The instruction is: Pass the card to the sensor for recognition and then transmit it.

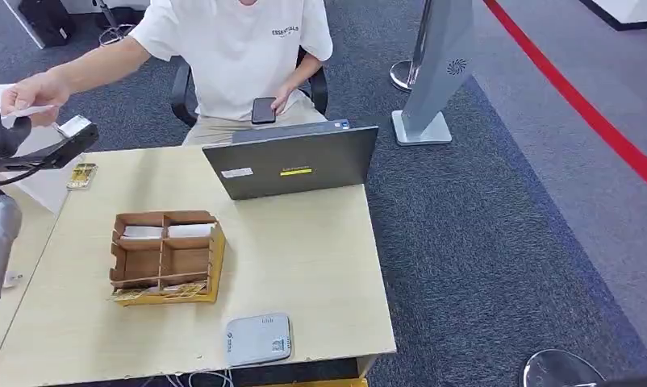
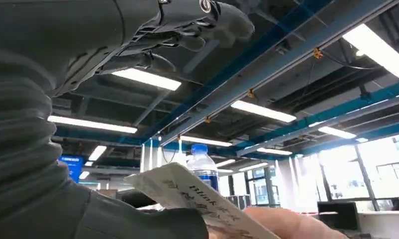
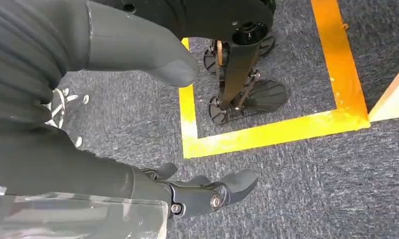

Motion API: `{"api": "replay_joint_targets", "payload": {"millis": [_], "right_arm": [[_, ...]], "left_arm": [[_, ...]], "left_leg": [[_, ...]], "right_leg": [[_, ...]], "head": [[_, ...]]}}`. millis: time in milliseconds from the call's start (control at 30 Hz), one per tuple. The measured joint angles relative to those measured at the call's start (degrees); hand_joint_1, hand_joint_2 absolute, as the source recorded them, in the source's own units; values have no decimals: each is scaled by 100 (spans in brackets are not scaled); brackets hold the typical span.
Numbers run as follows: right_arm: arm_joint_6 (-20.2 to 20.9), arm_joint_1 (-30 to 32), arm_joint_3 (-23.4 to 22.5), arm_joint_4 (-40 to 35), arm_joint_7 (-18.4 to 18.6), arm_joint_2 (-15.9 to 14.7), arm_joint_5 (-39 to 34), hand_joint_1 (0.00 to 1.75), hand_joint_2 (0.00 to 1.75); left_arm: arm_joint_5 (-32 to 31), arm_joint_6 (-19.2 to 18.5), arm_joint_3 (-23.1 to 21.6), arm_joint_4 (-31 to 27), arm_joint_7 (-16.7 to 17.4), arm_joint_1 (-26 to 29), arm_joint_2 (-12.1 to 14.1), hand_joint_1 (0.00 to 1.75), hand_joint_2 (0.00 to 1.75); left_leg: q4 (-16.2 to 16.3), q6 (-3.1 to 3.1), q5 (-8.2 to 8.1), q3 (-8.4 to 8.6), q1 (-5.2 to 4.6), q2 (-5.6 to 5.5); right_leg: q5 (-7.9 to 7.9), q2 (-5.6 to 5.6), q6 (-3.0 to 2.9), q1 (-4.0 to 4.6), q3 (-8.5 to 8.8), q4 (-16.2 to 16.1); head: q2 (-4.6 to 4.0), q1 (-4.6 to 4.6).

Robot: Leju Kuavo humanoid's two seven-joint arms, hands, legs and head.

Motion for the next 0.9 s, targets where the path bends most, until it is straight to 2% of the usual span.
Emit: {"api": "replay_joint_targets", "payload": {"millis": [267, 900], "right_arm": [[-24, 1, 39, 0, 0, 0, -2, 0, 175], [-96, 1, 133, 0, 7, -2, -55, 0, 175]], "left_arm": [[63, 144, -125, 199, -63, -5, 33, 175, 175], [221, 181, -212, 468, -157, -177, 13, 175, 175]], "left_leg": [[0, 0, 0, -1, 0, 0], [0, 0, 0, 0, 0, 0]], "right_leg": [[0, 0, 0, 0, 0, 0], [0, 0, 0, 0, -1, 0]], "head": [[0, 0], [0, 0]]}}
